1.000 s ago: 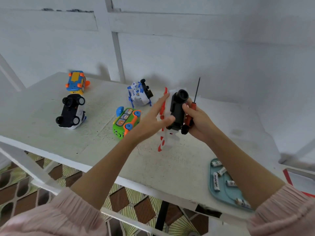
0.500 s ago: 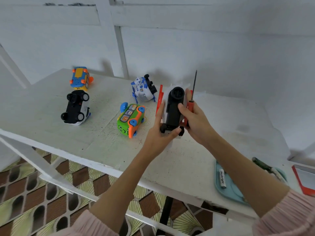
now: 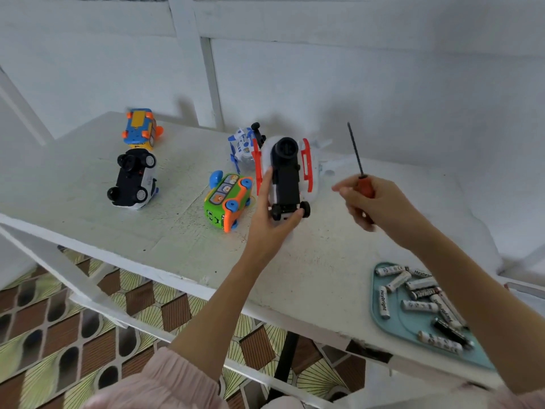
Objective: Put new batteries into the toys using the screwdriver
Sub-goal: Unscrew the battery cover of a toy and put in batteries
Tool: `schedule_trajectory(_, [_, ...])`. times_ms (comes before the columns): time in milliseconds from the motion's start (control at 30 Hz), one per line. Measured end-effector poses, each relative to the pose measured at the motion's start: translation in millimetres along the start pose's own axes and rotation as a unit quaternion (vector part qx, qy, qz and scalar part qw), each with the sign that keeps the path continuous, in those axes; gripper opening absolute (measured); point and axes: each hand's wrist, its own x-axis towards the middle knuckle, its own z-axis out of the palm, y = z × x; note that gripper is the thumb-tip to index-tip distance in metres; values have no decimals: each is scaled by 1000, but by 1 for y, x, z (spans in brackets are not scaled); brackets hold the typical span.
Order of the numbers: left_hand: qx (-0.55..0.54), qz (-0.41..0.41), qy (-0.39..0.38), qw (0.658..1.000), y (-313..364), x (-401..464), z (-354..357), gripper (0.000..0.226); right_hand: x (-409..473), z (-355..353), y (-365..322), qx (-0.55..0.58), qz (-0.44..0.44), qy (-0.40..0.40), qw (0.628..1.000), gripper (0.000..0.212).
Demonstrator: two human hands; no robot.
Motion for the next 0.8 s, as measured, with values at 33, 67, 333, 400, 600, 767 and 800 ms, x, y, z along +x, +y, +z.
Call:
schedule_trajectory(33, [5, 7, 3, 1000, 0, 1, -1, 85, -6, -7, 1, -22, 22, -39, 999, 23])
schedule_trajectory(67, [10, 9, 6, 1000, -1, 1, -1, 85, -12, -12, 3, -44, 40, -78, 995, 28])
schedule_trajectory(333, [40, 2, 26, 999, -16, 1, 3, 90, -28, -4, -7, -213, -75, -37, 974, 13])
schedule_trajectory(400, [49, 9, 21, 999, -17, 1, 3, 88, -26, -2, -9, -225, -90, -12, 970, 13])
schedule_trajectory(600, [51, 26, 21, 998, -19, 1, 4, 85, -20, 1, -17, -266, -107, 4, 958, 18])
schedule_trajectory(767, [45, 28, 33, 998, -21, 1, 3, 86, -19, 2, -20, -271, -115, -6, 956, 16])
schedule_trajectory(800, [47, 26, 34, 998, -21, 1, 3, 86, -19, 2, -21, -270, -116, -3, 956, 15])
